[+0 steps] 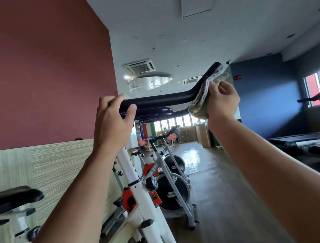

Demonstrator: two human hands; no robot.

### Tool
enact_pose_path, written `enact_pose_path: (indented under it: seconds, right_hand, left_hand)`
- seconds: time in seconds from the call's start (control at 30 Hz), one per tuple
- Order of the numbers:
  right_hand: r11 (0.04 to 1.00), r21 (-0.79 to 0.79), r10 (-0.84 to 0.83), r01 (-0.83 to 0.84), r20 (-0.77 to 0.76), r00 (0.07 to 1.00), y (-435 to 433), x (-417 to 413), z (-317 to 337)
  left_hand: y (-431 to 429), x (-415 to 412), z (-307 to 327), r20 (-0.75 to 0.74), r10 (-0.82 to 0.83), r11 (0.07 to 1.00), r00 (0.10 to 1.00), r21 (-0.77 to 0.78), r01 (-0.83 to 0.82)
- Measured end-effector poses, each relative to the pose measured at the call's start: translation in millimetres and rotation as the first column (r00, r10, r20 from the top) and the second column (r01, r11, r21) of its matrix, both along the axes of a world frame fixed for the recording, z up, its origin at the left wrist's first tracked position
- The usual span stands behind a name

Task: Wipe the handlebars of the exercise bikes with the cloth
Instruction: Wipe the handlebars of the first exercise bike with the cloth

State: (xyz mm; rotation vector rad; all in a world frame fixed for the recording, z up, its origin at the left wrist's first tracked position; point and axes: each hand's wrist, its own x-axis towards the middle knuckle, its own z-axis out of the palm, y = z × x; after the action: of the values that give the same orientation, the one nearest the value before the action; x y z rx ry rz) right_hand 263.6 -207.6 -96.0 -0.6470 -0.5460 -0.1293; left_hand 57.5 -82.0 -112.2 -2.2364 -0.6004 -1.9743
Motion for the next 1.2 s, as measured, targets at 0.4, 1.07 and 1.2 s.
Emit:
enact_pose_path:
  seconds: [0.4,1.07,1.2]
  right_hand:
    - [0.838,-0.217,-0.332,0.502,0.528,0.782,2.1,-41.7,-35.9]
    - [0.889,-0.172,-0.212,0.425,0.668,0.714,17.4,-48.3,-31.5]
    - [0.768,-0.025,-0.397,0.640,0.767,0.505,14.4,-35.9,-26.9]
  left_hand:
    - [3.8,-1.2,1.3,-0.028,0.034,0.999,0.999,0.030,-0.033]
    - [-33.6,51.2,4.8,0.004,-0.160,0.936,0.987,0.318,0.150]
    - [-23.9,54.5,3.1,0.030,-0.167,0.922,0.985,0.360,0.145]
